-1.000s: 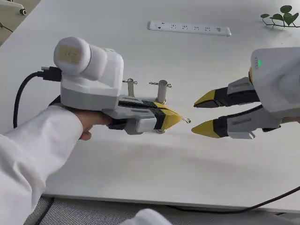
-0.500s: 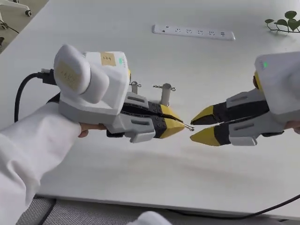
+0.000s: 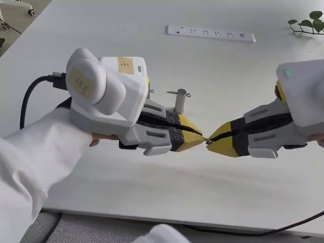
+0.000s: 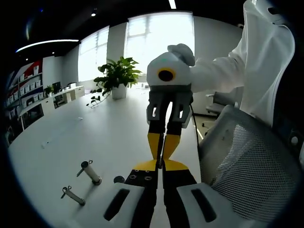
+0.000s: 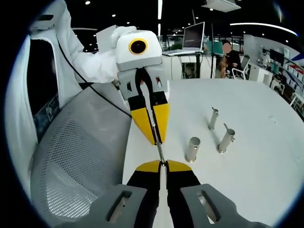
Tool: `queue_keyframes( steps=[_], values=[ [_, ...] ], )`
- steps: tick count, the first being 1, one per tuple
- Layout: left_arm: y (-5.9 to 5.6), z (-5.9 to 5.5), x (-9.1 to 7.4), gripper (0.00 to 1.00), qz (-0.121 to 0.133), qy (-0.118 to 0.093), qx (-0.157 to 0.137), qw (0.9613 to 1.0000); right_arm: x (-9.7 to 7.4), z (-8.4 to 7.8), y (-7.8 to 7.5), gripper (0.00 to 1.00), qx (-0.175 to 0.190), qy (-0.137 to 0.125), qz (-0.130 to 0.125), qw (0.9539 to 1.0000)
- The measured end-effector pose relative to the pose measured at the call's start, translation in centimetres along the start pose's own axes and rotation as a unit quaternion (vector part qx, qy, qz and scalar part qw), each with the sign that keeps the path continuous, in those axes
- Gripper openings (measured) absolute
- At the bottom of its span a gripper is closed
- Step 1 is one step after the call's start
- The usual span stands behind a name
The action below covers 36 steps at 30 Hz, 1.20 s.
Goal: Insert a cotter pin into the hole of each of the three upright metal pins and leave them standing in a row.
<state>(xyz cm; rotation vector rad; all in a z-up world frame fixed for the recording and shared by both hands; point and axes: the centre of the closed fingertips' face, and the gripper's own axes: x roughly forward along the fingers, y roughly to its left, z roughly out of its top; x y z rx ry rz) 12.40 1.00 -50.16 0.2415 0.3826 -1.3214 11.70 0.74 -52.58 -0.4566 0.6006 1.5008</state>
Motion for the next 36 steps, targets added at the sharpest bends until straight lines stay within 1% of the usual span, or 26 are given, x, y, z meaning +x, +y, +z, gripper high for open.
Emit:
queue_keyframes(
  steps=[2,5,6,8,12,15,20,22,24,25,26,27,28,29,30,31,32,33,36],
  values=[
    [0.0,-0.3,0.1,0.0,-0.001,0.005,-0.004,1.0,-0.1,-0.1,0.1,0.0,-0.002,0.002,0.0,1.0],
    [0.1,-0.7,0.2,0.0,0.0,0.014,-0.003,0.9999,-0.3,-0.1,0.0,0.0,-0.002,0.003,0.0,1.0],
    [0.1,-1.0,0.2,0.0,0.001,0.02,-0.002,0.9998,-0.4,0.0,-0.1,0.0,0.001,0.001,-0.002,1.0],
    [0.2,-1.3,0.2,0.01,0.001,0.025,-0.004,0.9997,-0.6,0.1,-0.2,0.0,-0.003,-0.002,-0.004,1.0],
    [0.1,-1.2,0.3,0.01,0.0,0.024,-0.002,0.9997,-0.6,0.1,-0.1,0.0,-0.012,0.005,-0.001,0.9999],
    [-0.1,-1.3,0.3,0.01,-0.004,0.028,-0.002,0.9996,-0.6,0.0,0.0,0.0,-0.014,0.01,0.003,0.9998],
    [-0.2,-1.5,0.4,0.02,-0.006,0.031,0.001,0.9995,-0.5,0.1,0.1,0.0,-0.01,0.004,0.003,0.9999],
    [0.2,-1.5,0.4,0.1,0.005,0.026,-0.001,0.9997,-0.5,0.3,-0.1,0.0,-0.006,-0.004,-0.004,1.0],
    [1.0,-1.5,0.4,0.25,0.024,0.02,0.0,0.9995,-0.6,0.4,-0.7,0.0,0.004,-0.01,-0.013,0.9999],
    [1.2,-1.5,0.4,0.3,0.031,0.02,-0.001,0.9993,-0.7,0.4,-1.0,0.0,0.006,-0.012,-0.019,0.9997],
    [1.8,-1.5,0.3,0.34,0.047,0.017,-0.002,0.9988,-0.8,0.2,-1.6,0.0,0.008,-0.012,-0.033,0.9994],
    [2.2,-1.5,0.3,0.36,0.057,0.014,-0.006,0.9982,-0.9,0.1,-1.9,0.0,0.011,-0.01,-0.04,0.9991],
    [3.2,-1.7,0.1,0.38,0.084,0.011,-0.016,0.9962,-1.1,-0.2,-2.4,0.0,0.017,-0.008,-0.05,0.9986],
    [3.9,-1.7,0.0,0.42,0.102,0.009,-0.011,0.9947,-1.2,-0.4,-2.8,0.0,0.02,-0.008,-0.058,0.9981],
    [4.5,-2.0,-0.1,0.44,0.118,0.009,-0.017,0.9928,-1.3,-0.6,-3.2,0.0,0.028,-0.005,-0.068,0.9973],
    [4.8,-2.2,-0.1,0.45,0.124,0.007,-0.026,0.9919,-1.3,-0.9,-3.5,0.0,0.033,-0.001,-0.075,0.9967],
    [5.3,-2.5,-0.1,0.44,0.136,0.005,-0.037,0.9901,-1.3,-1.3,-3.9,0.0,0.035,0.007,-0.083,0.9959],
    [5.4,-2.6,0.0,0.44,0.138,0.004,-0.038,0.9896,-1.3,-1.4,-4.0,0.0,0.034,0.009,-0.085,0.9958],
    [5.9,-4.1,0.5,0.45,0.147,0.011,-0.064,0.987,-1.1,-2.1,-4.5,0.0,0.044,0.019,-0.098,0.994]
  ],
)
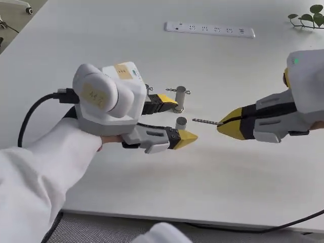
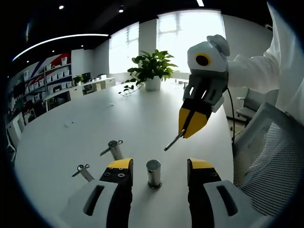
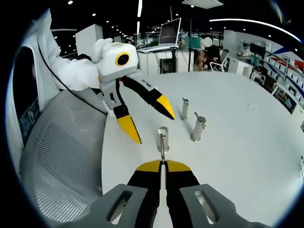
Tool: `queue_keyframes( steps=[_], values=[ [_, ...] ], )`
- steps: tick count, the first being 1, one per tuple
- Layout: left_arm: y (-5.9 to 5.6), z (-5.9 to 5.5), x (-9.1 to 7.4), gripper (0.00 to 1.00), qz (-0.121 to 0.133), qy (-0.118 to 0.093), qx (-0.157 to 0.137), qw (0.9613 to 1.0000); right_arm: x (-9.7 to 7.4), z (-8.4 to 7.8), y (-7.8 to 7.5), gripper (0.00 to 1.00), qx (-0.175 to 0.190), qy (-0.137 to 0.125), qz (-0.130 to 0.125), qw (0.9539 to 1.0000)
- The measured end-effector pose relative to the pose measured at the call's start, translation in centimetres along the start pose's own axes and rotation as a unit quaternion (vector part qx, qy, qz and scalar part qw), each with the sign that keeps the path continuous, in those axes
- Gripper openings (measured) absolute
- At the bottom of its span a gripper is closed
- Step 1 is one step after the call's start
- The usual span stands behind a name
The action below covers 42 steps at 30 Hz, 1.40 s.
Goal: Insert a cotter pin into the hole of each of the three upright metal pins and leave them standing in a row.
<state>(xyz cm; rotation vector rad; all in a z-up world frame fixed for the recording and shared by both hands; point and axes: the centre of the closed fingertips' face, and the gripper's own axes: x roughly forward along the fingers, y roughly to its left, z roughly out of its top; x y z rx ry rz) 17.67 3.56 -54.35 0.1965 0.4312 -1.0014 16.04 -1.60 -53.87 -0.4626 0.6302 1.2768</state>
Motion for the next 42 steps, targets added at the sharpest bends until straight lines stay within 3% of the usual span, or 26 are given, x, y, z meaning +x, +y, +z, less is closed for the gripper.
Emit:
queue_keyframes(
  steps=[8,15,19,27,31,33,35,42],
  values=[
    [0.1,-3.1,1.3,0.45,0.01,0.042,-0.046,0.998,0.8,-0.6,-0.2,0.0,0.006,0.016,-0.007,0.9998],
    [0.2,-3.9,1.9,0.41,0.013,0.034,-0.078,0.9963,1.1,-0.6,-0.2,0.0,0.009,0.022,-0.004,0.9997],
    [0.1,-4.5,2.3,0.34,0.01,0.048,-0.073,0.9961,1.2,-0.6,-0.3,0.0,0.004,0.026,-0.005,0.9996],
    [0.5,-3.8,2.5,0.2,0.02,0.037,-0.064,0.9971,1.7,-1.1,0.0,0.0,0.007,0.032,0.006,0.9994],
    [1.0,-4.0,2.4,0.13,0.03,0.043,-0.062,0.9967,1.9,-1.1,0.0,0.0,0.003,0.036,0.006,0.9993],
    [1.0,-4.0,2.2,0.12,0.028,0.044,-0.054,0.9972,1.9,-0.9,-0.1,0.0,0.003,0.034,0.005,0.9994],
    [1.0,-4.1,2.1,0.11,0.033,0.048,-0.022,0.998,1.9,-0.7,-0.1,0.0,0.004,0.031,0.005,0.9995],
    [1.0,-4.1,2.1,0.11,0.031,0.05,-0.025,0.9979,2.2,-0.6,-0.1,0.0,-0.007,0.034,0.008,0.9994]
  ],
)
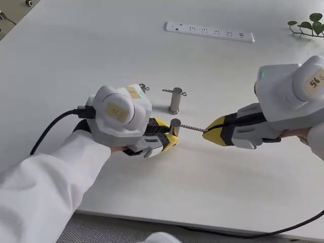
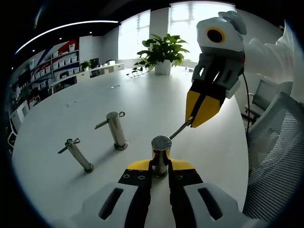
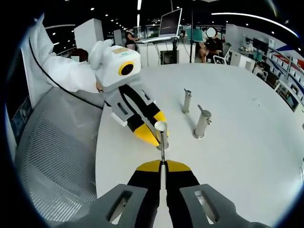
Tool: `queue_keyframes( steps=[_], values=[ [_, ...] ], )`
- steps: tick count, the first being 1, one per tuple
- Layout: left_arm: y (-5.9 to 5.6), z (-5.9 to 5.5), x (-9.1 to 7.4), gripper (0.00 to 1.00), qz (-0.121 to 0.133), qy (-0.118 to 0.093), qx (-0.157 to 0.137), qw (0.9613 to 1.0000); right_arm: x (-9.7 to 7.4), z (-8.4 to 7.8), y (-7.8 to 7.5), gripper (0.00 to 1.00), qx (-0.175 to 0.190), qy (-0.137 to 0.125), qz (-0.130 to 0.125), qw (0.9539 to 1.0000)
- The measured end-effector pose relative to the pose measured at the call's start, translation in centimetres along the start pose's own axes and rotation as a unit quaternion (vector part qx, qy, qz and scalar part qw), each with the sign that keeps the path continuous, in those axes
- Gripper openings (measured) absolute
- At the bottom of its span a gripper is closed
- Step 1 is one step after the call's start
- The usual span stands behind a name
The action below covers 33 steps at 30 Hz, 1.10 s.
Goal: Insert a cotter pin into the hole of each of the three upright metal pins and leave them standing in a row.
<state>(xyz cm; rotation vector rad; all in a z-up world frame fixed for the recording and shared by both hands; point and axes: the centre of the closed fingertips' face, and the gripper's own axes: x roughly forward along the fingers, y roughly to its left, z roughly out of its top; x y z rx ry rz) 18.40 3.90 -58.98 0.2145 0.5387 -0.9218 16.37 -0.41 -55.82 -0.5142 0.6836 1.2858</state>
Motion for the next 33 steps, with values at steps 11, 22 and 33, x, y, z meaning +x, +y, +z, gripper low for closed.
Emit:
queue_keyframes(
  steps=[11,22,33],
  values=[
    [-0.2,0.1,-0.1,0.11,0.003,0.005,-0.005,1.0,1.2,0.6,-0.3,0.0,-0.019,0.004,0.004,0.9998],
    [-0.1,0.1,-0.1,0.11,0.004,0.003,-0.006,1.0,2.7,1.9,-0.3,0.0,-0.048,0.009,0.028,0.9984],
    [0.0,0.1,-0.1,0.11,0.005,0.001,-0.005,1.0,3.2,2.3,0.0,0.0,-0.096,0.031,0.046,0.9938]
  ],
)
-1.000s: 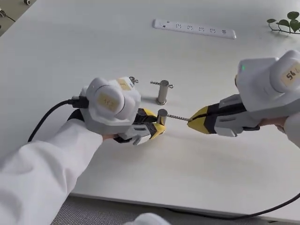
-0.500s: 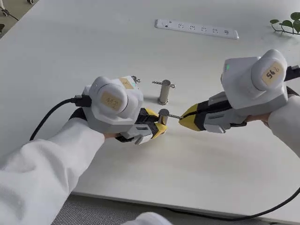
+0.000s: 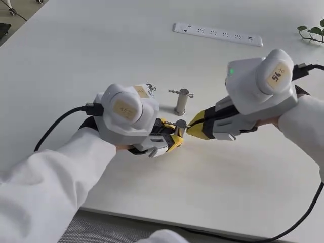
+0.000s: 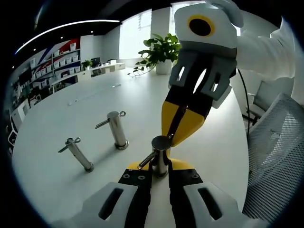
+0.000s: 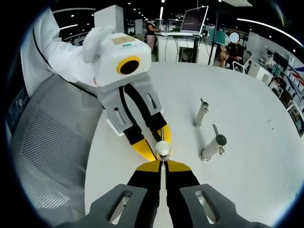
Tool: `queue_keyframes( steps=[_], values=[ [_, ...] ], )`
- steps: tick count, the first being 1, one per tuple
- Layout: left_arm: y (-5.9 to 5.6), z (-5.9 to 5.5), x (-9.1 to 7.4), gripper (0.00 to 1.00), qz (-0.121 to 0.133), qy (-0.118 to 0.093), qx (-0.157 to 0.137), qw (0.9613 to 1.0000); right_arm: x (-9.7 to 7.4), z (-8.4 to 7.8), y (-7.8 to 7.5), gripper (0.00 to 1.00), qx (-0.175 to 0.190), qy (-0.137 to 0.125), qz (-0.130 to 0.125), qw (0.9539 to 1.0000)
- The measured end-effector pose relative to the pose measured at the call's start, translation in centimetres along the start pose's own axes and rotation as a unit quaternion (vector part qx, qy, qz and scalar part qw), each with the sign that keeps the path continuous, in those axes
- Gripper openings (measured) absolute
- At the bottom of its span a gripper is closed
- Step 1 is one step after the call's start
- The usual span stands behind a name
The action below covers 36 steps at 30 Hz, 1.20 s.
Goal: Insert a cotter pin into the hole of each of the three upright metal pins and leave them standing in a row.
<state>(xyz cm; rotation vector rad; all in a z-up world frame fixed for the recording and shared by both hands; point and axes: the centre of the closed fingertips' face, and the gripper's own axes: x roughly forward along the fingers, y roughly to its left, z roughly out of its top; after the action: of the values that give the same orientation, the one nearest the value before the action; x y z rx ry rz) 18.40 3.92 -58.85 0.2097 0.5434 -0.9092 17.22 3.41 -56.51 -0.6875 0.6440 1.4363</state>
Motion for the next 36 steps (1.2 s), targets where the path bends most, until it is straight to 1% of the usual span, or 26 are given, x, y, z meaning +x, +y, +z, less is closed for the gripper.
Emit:
queue_keyframes(
  steps=[3,5,9,11,15,16,17,18,19,20,22,25,27,29,31,32,33,34,35,36],
  values=[
    [0.0,0.0,0.0,0.11,0.001,-0.001,-0.003,1.0,0.1,0.1,0.0,0.0,-0.01,0.005,0.0,0.9999],
    [0.0,0.1,0.0,0.11,0.001,-0.001,-0.004,1.0,0.1,0.0,0.0,0.0,-0.01,0.004,0.0,0.9999],
    [0.0,0.1,0.0,0.11,0.0,-0.001,-0.008,1.0,0.1,-0.1,-0.2,0.0,-0.005,-0.002,-0.002,1.0],
    [0.0,0.0,0.0,0.11,0.0,-0.002,-0.016,0.9999,0.1,-0.1,-0.2,0.0,-0.002,-0.003,-0.004,1.0],
    [0.0,0.0,-0.1,0.11,-0.002,-0.001,-0.009,1.0,0.2,-0.3,0.0,0.0,0.003,0.003,-0.004,1.0],
    [0.1,0.2,-0.3,0.12,-0.005,-0.004,-0.017,0.9998,0.2,-0.4,0.1,0.0,0.004,0.003,-0.007,1.0],
    [0.1,0.3,-0.5,0.14,-0.009,-0.007,-0.023,0.9997,0.2,-0.3,0.1,0.05,0.008,0.0,-0.01,0.9999],
    [0.2,0.3,-0.7,0.18,-0.01,-0.006,-0.023,0.9997,0.2,-0.2,0.1,0.13,0.011,-0.004,-0.011,0.9999],
    [0.4,0.3,-1.1,0.25,-0.012,-0.003,-0.025,0.9996,0.1,-0.1,0.2,0.17,0.013,-0.009,-0.012,0.9998],
    [0.5,0.2,-1.4,0.3,-0.014,-0.001,-0.023,0.9996,0.1,-0.1,0.2,0.18,0.014,-0.01,-0.014,0.9998],
    [0.9,0.0,-2.2,0.39,-0.018,0.005,-0.019,0.9996,0.0,-0.2,0.3,0.15,0.019,-0.012,-0.014,0.9997],
    [1.2,-0.2,-3.5,0.5,-0.027,0.007,-0.021,0.9994,-0.1,-0.3,0.2,0.17,0.027,-0.015,-0.013,0.9994],
    [1.3,-0.2,-4.5,0.58,-0.037,-0.007,-0.039,0.9985,-0.1,-0.2,0.3,0.18,0.034,-0.019,-0.01,0.9992],
    [1.4,-0.5,-5.6,0.64,-0.04,-0.01,-0.042,0.9982,0.1,-0.1,0.3,0.19,0.037,-0.023,-0.008,0.999],
    [1.4,-0.6,-6.5,0.74,-0.043,-0.015,-0.04,0.9981,0.2,0.0,0.4,0.21,0.041,-0.028,-0.009,0.9987],
    [1.2,-0.5,-6.8,0.79,-0.047,-0.023,-0.043,0.9977,0.3,0.1,0.4,0.21,0.042,-0.029,-0.008,0.9986],
    [1.1,-0.4,-7.0,0.87,-0.049,-0.033,-0.047,0.9971,0.4,0.2,0.5,0.22,0.043,-0.03,-0.008,0.9986],
    [0.6,-0.3,-7.4,0.91,-0.062,-0.044,-0.054,0.9957,0.6,0.2,0.6,0.22,0.043,-0.03,-0.006,0.9986],
    [0.3,-0.4,-7.7,0.93,-0.069,-0.044,-0.055,0.9951,0.7,0.3,0.6,0.23,0.043,-0.03,-0.006,0.9986],
    [0.1,-0.8,-7.9,0.94,-0.074,-0.041,-0.062,0.9945,0.8,0.4,0.6,0.23,0.043,-0.03,-0.006,0.9986]
  ],
)
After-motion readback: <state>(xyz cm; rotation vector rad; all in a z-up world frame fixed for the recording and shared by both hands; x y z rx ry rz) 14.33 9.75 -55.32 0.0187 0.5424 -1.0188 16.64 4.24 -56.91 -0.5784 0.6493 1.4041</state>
